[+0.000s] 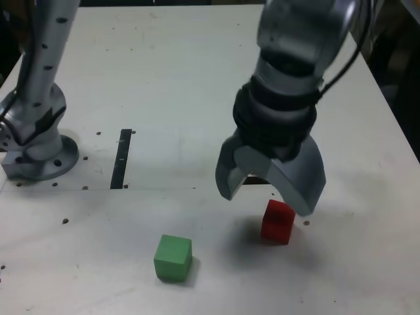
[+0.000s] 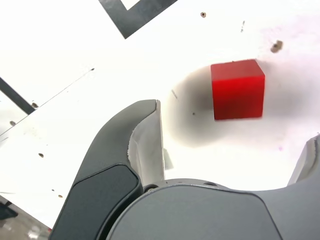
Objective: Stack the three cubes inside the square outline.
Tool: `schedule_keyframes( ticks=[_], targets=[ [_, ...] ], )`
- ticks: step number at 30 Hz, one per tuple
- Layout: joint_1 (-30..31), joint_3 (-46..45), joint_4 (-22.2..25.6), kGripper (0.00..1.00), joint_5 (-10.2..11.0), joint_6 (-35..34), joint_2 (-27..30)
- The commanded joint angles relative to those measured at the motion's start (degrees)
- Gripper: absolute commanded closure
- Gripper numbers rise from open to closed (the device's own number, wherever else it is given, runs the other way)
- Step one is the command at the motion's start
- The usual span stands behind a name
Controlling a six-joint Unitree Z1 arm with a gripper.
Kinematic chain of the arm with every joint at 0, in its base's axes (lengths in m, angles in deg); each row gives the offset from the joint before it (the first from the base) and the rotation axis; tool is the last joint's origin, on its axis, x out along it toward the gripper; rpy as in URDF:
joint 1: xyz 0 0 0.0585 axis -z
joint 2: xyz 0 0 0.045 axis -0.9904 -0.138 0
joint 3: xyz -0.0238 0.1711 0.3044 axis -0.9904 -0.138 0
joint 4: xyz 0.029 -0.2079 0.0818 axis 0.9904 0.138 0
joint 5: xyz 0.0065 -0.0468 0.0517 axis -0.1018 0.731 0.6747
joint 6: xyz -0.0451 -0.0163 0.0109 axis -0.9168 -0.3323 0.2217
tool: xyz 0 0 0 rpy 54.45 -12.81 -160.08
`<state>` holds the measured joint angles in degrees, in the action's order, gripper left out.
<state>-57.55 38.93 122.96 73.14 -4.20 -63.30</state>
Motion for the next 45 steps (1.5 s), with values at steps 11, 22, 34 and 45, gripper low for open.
schedule_keyframes(
  ticks=[11,22,34,45],
  targets=[
    [-0.1,0.4,-2.4,0.08,-1.3,-1.5,-4.9],
    [-0.1,0.3,-5.2,0.33,-0.7,-3.4,-6.9],
    [-0.3,-0.3,-7.0,0.68,-0.1,-4.1,-7.5],
    [-1.0,-0.2,-6.4,0.73,-0.2,-4.0,-7.4]
  ],
)
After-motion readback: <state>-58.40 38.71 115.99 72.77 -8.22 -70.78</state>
